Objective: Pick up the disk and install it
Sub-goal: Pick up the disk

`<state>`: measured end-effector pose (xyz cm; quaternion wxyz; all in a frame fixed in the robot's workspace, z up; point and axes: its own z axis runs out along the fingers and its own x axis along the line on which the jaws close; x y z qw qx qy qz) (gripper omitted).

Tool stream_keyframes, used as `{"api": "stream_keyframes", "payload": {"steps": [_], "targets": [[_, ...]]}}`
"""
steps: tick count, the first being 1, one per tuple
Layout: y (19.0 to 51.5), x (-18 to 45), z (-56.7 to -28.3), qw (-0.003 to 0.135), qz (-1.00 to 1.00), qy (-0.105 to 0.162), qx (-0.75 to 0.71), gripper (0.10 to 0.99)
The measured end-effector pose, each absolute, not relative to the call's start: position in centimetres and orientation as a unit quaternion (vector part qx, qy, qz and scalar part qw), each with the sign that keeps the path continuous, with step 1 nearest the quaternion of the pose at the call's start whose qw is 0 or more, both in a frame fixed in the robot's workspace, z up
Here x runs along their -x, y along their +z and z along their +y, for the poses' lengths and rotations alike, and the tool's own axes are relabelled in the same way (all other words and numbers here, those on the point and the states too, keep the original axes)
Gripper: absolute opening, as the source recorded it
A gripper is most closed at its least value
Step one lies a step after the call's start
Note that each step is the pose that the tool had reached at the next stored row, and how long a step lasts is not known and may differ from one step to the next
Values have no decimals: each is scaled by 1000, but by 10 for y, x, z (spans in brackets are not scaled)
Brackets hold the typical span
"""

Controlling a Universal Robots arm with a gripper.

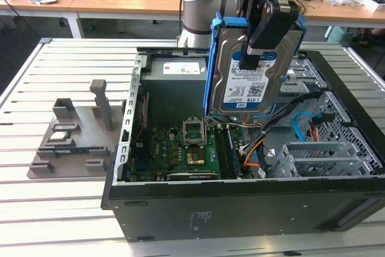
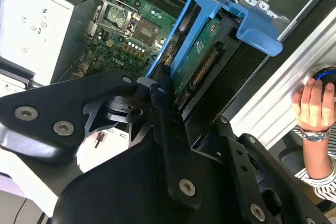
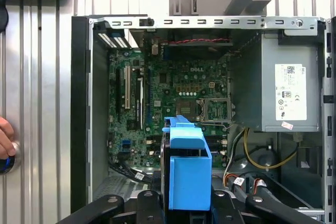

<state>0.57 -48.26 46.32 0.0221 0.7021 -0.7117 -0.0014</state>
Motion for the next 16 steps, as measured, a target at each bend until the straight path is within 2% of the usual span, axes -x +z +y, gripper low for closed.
{"api": "stream_keyframes", "payload": {"steps": [16], "targets": [[463,-6,-506,24,-712,0,-702,357]]}}
